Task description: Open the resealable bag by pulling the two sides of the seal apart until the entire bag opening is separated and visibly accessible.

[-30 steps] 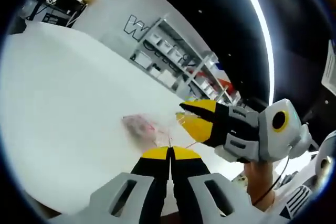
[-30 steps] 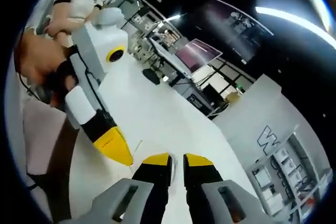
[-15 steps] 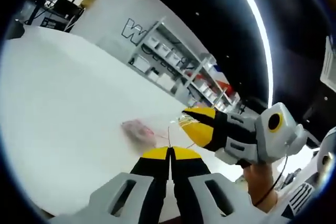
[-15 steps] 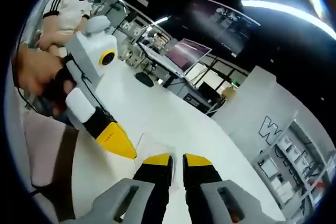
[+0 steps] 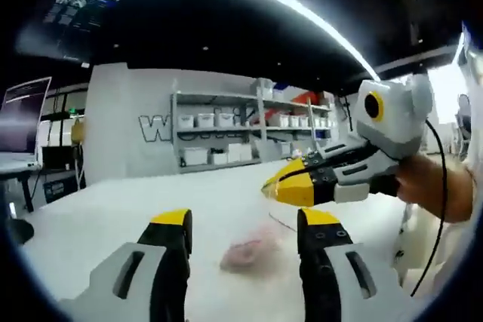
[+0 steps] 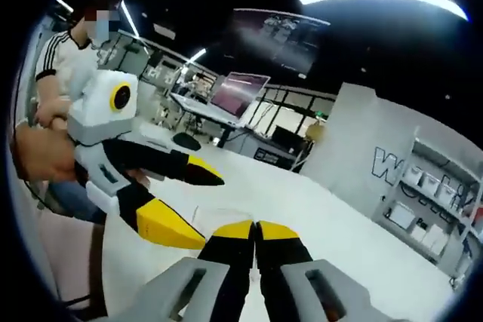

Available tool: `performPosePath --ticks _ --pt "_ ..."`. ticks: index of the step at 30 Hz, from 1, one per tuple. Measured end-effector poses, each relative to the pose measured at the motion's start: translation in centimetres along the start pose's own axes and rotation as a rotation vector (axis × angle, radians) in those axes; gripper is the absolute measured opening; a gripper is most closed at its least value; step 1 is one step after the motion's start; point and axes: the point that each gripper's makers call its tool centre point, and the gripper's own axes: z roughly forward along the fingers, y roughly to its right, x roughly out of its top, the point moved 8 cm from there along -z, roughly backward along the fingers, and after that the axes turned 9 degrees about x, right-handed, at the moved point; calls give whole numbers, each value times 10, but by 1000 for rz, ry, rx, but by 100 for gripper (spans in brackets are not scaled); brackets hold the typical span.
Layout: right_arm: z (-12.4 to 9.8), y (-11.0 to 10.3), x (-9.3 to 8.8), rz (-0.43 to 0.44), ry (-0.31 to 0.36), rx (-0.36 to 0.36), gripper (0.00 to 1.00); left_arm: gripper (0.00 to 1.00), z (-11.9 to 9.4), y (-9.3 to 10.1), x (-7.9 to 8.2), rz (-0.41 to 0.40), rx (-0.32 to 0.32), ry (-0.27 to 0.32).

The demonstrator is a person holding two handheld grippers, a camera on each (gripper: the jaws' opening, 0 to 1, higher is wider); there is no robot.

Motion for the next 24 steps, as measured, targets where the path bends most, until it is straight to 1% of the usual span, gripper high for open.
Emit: performPosePath --ticks 2,4,5,6,7,9,12,16,24 --pt "0 0 -1 8 3 0 0 58 9 -2 -5 1 -20 -3" --pt "-1 0 0 11 4 -1 0 61 11 1 -14 -59 -58 -36" --pt "-1 1 0 12 4 -2 0 61 10 1 -22 -95 -70 -69" --pt "-1 2 0 13 4 -1 0 60 10 -1 -26 -75 -66 -103" --pt "-1 3 0 15 5 0 0 60 10 -3 -27 -47 -59 -106" --pt "0 5 0 22 9 3 0 60 10 -5 -26 -51 -58 -104" --pt "0 7 3 24 18 2 0 60 9 -6 -27 -79 -60 -117" --pt "1 11 6 20 25 -1 0 60 9 -5 -29 -74 -61 -132" --pt "4 17 6 17 24 -6 0 60 9 -6 -29 -74 -61 -139"
